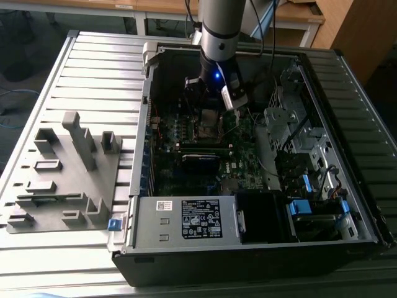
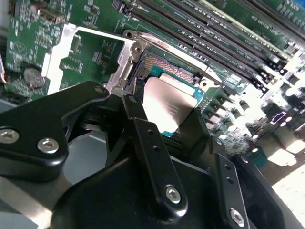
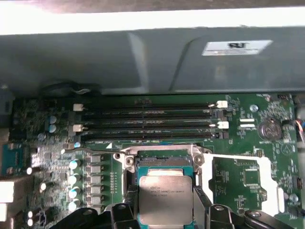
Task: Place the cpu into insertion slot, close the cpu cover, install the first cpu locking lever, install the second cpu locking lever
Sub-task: 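Place the cpu into insertion slot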
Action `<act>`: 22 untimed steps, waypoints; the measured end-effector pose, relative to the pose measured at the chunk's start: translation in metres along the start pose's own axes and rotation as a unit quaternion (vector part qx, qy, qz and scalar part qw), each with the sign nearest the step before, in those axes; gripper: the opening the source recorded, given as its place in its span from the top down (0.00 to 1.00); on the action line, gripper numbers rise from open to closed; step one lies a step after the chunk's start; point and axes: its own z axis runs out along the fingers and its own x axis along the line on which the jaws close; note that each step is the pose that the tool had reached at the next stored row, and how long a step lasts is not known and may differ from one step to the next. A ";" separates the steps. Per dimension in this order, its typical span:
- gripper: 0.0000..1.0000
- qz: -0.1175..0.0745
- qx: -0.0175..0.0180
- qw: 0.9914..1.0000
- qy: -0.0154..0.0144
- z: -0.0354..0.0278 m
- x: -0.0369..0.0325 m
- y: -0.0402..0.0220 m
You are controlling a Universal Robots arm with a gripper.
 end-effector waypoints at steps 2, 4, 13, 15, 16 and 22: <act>0.46 0.019 0.000 1.000 -0.002 0.0004 0.0000 -0.0001; 0.46 0.037 0.000 0.999 -0.003 0.0009 0.0000 -0.0001; 0.46 0.118 0.001 0.993 -0.011 0.0022 0.0000 -0.0002; 0.46 0.136 0.001 0.991 -0.012 0.0022 0.0000 -0.0003; 0.46 0.145 0.002 0.989 -0.013 0.0022 0.0000 -0.0002; 0.46 0.199 0.002 0.980 -0.018 0.0022 0.0000 -0.0002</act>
